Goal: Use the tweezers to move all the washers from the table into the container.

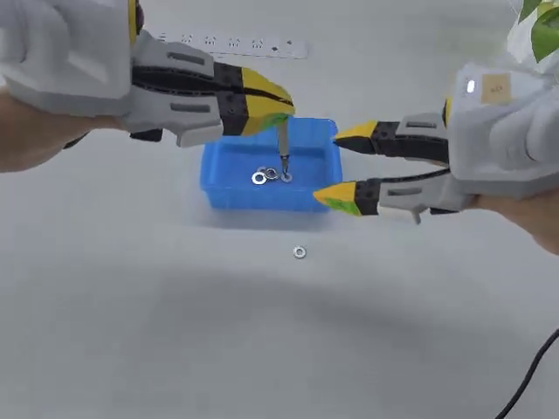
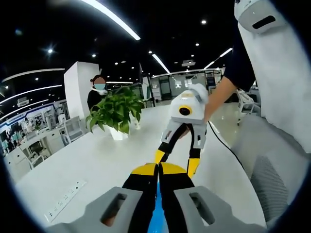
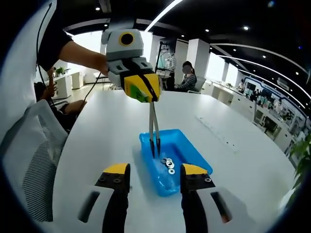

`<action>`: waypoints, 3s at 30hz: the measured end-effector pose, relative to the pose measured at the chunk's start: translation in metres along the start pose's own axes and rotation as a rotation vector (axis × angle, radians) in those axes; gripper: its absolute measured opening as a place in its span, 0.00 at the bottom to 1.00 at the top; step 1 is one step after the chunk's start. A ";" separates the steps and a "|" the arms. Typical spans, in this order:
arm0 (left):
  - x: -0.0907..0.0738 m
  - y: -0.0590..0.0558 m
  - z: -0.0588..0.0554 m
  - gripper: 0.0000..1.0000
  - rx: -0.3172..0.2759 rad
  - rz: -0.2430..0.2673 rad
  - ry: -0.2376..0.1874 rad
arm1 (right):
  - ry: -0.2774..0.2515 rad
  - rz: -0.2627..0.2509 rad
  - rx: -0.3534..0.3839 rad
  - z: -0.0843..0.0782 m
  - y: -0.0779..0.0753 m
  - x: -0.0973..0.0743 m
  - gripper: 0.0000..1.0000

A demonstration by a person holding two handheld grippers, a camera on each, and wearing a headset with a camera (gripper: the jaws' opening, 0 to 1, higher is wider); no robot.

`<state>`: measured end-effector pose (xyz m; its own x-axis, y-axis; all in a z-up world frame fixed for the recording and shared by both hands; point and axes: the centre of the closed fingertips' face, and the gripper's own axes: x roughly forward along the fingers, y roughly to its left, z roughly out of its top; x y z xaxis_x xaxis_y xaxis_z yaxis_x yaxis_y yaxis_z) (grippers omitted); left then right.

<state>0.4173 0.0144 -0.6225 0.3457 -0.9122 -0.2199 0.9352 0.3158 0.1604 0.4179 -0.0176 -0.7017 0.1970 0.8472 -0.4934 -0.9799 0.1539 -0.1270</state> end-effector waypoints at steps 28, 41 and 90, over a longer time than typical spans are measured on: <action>0.029 -0.069 -0.046 0.04 -0.061 -0.049 0.080 | -0.011 0.078 0.115 -0.042 0.070 -0.013 0.97; 0.034 -0.065 -0.050 0.04 -0.066 -0.038 0.082 | 0.005 0.101 0.128 -0.051 0.074 -0.011 1.00; 0.030 -0.062 -0.056 0.04 -0.124 -0.066 0.128 | 0.115 0.269 0.080 -0.042 0.061 0.054 0.24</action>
<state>0.3736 -0.0179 -0.6927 0.2833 -0.8938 -0.3477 0.9556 0.2937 0.0236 0.3699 0.0165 -0.7720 -0.0721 0.8004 -0.5952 -0.9958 -0.0245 0.0877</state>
